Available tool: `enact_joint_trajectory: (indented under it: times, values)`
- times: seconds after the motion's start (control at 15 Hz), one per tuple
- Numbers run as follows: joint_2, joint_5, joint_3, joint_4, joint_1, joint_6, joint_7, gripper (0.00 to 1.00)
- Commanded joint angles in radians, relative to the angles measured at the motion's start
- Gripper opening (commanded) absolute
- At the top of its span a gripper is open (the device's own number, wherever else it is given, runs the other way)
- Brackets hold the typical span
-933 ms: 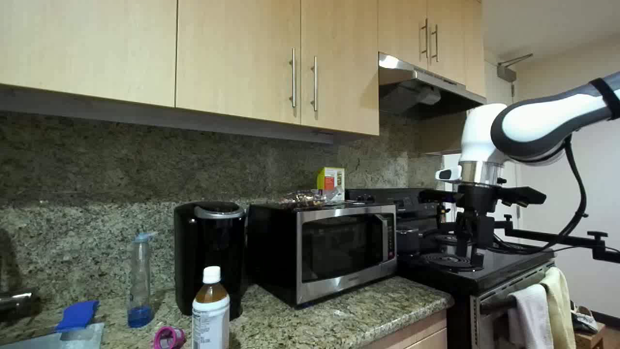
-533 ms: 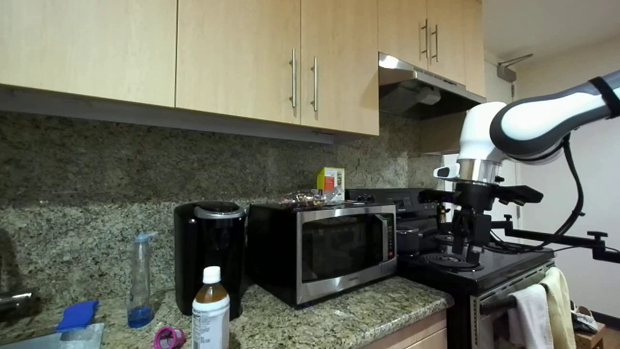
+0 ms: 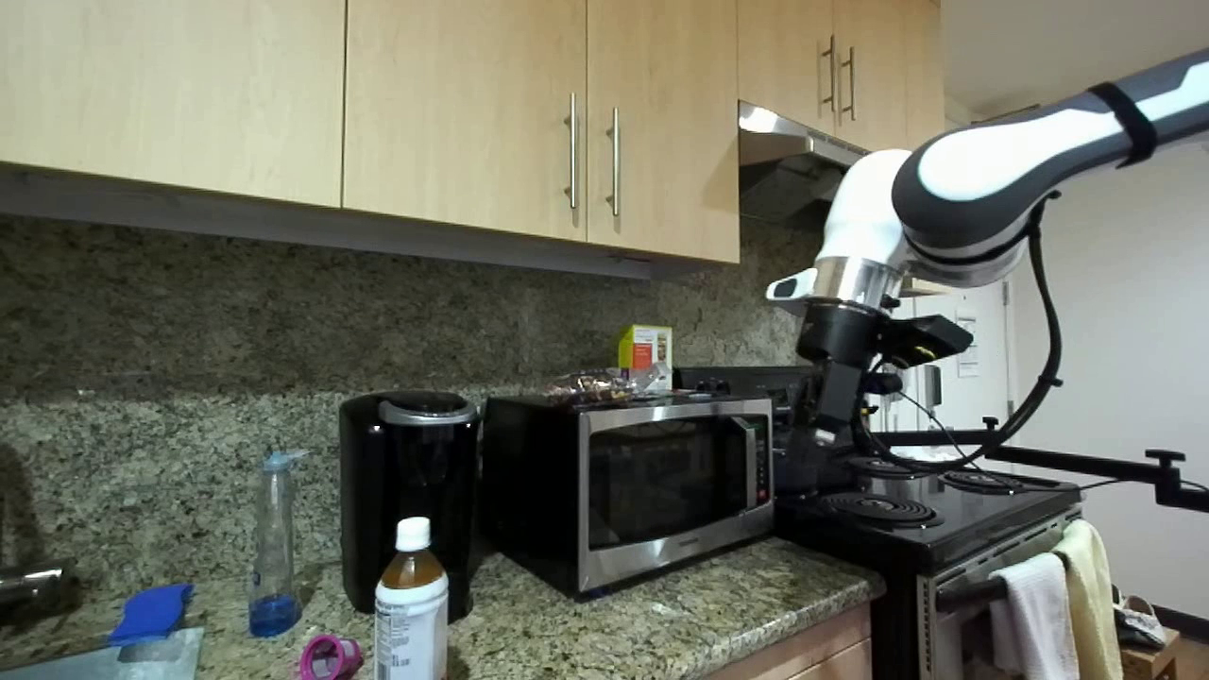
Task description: Place the white bottle on top of the microwave
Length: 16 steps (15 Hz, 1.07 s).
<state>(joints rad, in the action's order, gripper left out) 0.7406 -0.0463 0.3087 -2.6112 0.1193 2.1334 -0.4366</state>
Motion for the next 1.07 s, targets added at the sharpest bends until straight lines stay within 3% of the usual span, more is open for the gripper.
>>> enact_joint_trajectory:
  times: [0.0, 0.4, 0.73, 0.8, 0.87, 1.0]
  values:
    - [-0.183, -0.061, -0.120, 0.135, 0.034, 0.078, 0.103, 1.00]
    - [-0.529, 0.000, -0.330, 0.408, 0.039, 0.111, 0.294, 1.00]
    - [-0.743, 0.056, -0.418, 0.650, 0.047, 0.041, 0.356, 1.00]
    - [-0.765, 0.057, -0.424, 0.679, 0.047, 0.028, 0.342, 1.00]
    - [-0.711, 0.034, -0.423, 0.596, 0.041, 0.080, 0.336, 1.00]
    - [-0.739, 0.035, -0.428, 0.620, 0.042, 0.077, 0.337, 1.00]
